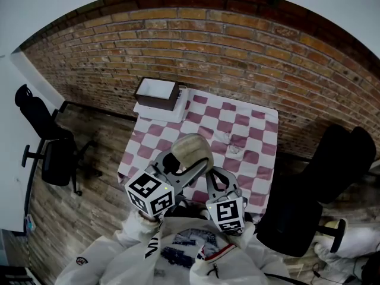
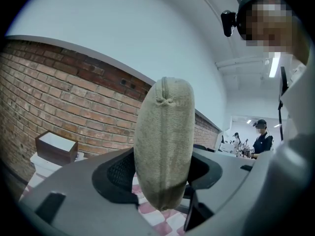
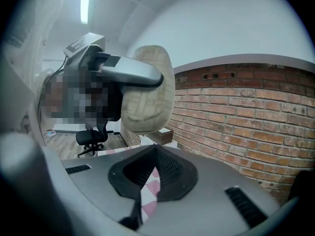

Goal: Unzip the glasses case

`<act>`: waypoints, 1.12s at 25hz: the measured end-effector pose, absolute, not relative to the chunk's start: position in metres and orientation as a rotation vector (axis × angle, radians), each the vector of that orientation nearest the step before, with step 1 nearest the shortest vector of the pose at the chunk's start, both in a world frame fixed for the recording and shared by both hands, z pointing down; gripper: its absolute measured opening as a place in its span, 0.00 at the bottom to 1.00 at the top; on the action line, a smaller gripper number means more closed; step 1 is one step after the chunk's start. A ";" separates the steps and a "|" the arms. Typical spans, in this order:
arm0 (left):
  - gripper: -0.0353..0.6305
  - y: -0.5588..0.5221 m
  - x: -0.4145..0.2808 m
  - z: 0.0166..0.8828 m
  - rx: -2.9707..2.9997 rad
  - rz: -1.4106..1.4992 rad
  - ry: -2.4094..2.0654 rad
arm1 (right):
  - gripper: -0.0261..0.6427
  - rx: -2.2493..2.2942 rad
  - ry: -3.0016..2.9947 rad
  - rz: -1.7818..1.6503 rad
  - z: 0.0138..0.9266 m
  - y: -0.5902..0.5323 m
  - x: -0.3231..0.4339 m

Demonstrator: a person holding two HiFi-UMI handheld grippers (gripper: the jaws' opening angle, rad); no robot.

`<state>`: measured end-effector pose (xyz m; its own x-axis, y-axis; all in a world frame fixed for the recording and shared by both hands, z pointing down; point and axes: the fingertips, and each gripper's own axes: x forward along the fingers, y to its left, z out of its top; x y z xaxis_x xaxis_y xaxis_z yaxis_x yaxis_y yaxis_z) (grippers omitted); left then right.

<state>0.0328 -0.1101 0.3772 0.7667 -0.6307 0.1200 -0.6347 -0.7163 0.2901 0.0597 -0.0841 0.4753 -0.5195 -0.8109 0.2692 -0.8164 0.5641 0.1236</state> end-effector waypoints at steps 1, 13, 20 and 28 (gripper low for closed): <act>0.48 -0.110 0.032 0.378 2.648 0.020 -0.974 | 0.06 1.348 -2.501 0.027 0.475 -0.085 0.061; 0.48 -0.113 -0.002 0.383 2.655 0.047 -0.880 | 0.06 1.430 -2.414 -0.001 0.473 -0.093 0.036; 0.48 -0.117 -0.030 0.381 2.661 0.046 -0.795 | 0.06 1.502 -2.328 -0.056 0.463 -0.098 0.014; 0.48 -0.111 -0.056 0.387 2.685 0.067 -0.689 | 0.06 1.529 -2.163 -0.229 0.463 -0.095 -0.008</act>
<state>-0.0559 -0.1113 0.3873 0.8795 -0.4564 0.1347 -0.4738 -0.8135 0.3371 -0.0080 -0.0951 0.4625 -0.2620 -0.9223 0.2841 -0.8423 0.3622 0.3991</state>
